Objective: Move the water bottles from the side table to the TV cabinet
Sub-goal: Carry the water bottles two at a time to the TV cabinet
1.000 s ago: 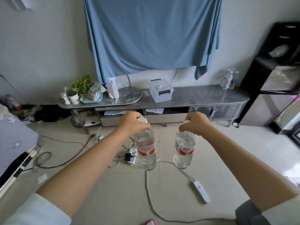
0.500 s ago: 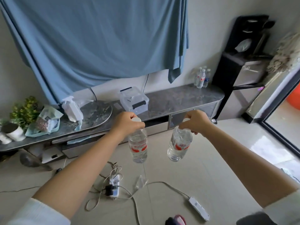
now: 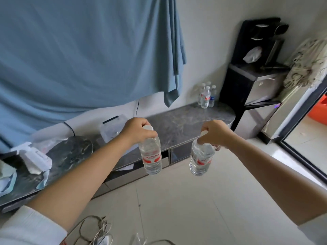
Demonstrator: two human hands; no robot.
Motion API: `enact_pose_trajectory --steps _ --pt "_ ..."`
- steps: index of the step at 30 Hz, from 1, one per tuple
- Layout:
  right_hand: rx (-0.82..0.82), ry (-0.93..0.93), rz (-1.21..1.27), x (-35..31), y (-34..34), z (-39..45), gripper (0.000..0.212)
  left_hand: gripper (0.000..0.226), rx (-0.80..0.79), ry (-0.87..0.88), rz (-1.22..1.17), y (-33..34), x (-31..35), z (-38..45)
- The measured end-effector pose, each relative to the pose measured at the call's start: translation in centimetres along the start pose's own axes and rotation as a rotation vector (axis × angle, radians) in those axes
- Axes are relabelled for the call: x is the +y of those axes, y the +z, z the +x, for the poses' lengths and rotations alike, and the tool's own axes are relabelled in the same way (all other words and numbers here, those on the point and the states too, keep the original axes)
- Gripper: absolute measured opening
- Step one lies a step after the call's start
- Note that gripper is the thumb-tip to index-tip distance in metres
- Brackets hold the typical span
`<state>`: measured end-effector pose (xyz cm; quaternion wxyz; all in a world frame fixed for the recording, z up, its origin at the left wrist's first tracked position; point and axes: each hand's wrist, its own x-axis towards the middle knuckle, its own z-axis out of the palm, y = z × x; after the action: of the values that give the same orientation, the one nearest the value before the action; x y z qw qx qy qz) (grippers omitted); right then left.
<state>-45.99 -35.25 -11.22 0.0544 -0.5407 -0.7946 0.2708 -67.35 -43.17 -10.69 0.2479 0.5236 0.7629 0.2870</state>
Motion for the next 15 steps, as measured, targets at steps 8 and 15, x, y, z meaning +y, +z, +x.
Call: enact_pose_trajectory --steps 8,15 --pt "0.106 0.111 0.122 6.1 -4.5 10.9 0.026 0.026 -0.046 0.006 -0.069 4.0 4.4 14.3" --pt "0.057 0.166 0.009 10.1 -10.8 21.7 0.019 0.028 -0.15 0.089 -0.088 7.7 7.8 28.5"
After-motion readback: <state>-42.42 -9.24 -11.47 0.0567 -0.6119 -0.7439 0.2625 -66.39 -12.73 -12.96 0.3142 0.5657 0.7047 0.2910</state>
